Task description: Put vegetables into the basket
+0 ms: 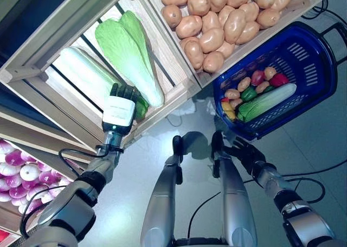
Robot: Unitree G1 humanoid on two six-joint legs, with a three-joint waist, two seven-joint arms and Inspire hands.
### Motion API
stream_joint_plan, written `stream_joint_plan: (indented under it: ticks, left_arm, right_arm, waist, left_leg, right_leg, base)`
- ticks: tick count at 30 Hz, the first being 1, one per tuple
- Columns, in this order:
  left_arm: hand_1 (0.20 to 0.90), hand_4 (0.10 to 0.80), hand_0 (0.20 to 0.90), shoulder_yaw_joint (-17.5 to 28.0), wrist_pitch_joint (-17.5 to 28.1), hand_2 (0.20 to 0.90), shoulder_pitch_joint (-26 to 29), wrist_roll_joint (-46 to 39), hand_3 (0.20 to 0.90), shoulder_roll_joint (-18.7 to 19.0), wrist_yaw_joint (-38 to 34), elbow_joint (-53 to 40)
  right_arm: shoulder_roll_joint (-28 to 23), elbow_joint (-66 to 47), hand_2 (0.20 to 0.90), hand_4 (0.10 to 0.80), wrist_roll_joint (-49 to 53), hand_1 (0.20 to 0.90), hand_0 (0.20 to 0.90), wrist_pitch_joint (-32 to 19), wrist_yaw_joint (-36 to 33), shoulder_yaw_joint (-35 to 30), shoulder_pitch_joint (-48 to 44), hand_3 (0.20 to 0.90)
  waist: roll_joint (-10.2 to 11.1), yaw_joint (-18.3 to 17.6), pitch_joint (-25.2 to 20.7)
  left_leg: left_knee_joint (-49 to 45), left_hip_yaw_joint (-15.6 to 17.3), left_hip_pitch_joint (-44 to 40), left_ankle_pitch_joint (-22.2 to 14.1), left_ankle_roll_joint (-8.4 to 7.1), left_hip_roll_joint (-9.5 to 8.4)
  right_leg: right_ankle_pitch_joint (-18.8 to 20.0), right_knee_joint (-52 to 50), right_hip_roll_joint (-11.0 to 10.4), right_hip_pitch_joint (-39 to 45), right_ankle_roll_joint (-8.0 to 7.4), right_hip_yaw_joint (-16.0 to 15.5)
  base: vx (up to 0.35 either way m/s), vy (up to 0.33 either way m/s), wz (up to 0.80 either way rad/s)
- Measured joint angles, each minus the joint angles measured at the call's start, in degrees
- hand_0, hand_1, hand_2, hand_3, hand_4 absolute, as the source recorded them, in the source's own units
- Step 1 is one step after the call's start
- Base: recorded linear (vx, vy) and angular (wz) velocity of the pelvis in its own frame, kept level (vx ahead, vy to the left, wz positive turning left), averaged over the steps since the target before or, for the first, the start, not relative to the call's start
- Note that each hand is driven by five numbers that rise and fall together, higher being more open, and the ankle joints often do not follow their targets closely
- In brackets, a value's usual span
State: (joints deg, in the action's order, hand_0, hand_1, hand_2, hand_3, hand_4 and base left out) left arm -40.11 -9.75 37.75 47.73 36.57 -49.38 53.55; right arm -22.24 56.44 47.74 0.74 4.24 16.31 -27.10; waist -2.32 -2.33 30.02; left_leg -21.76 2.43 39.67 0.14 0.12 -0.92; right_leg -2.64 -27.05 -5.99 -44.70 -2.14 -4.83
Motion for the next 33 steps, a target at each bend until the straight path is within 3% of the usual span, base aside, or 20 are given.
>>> stream_joint_plan:
  ticks: [14,15,16,17,33]
  left_arm:
    - [0.900,0.800,0.900,-0.1,0.0,0.900,5.5,-0.2,0.900,0.3,6.2,2.1]
    - [0.540,0.560,0.540,-0.1,0.0,0.540,5.5,-0.3,0.540,0.3,6.5,2.1]
    - [0.338,0.425,0.338,-0.1,0.0,0.338,5.4,-0.4,0.338,0.3,6.4,2.1]
    - [0.300,0.400,0.300,-0.1,0.0,0.300,5.5,-0.3,0.300,0.3,6.2,2.0]
    - [0.300,0.400,0.300,-0.1,0.0,0.300,7.5,-3.7,0.300,0.4,9.2,2.9]
  right_arm:
    - [0.2,-0.6,0.900,0.800,0.1,0.900,0.900,0.0,-0.4,0.4,-0.6,0.900]
    - [0.2,-0.6,0.900,0.800,0.1,0.900,0.900,0.0,-0.4,0.4,-0.6,0.900]
    - [0.2,-0.6,0.900,0.800,0.1,0.900,0.900,0.0,-0.4,0.4,-0.7,0.900]
    - [0.2,-0.6,0.900,0.800,0.2,0.900,0.900,0.0,-0.4,0.4,-0.8,0.900]
    - [0.3,-1.1,0.900,0.800,2.3,0.900,0.900,-0.1,-0.4,0.6,-1.8,0.900]
  waist:
    - [2.0,-0.4,0.0]
    - [2.0,-0.4,0.0]
    - [2.0,-0.4,0.0]
    - [2.0,-0.3,0.0]
    - [2.0,-1.2,0.0]
  left_leg:
    - [-0.7,1.1,2.2,-0.3,0.42,0.30]
    - [-0.7,1.1,2.2,-0.3,0.46,0.29]
    - [-0.7,1.1,2.2,-0.3,0.47,0.30]
    - [-0.7,1.1,2.2,-0.3,0.46,0.31]
    - [-0.4,1.0,1.9,-0.3,0.51,-0.01]
  right_leg:
    - [1.2,1.3,0.4,-1.8,-0.32,1.0]
    - [1.2,1.3,0.4,-1.8,-0.32,1.0]
    - [1.2,1.3,0.4,-1.8,-0.32,1.0]
    - [1.2,1.3,0.4,-1.8,-0.31,1.0]
    - [1.5,1.0,0.3,-1.5,0.04,0.9]
  base:
    - [-0.001,0.008,-0.03]
    - [0.000,0.000,0.00]
    - [0.000,0.000,0.00]
    - [0.000,0.000,0.00]
    - [-0.002,-0.010,0.00]
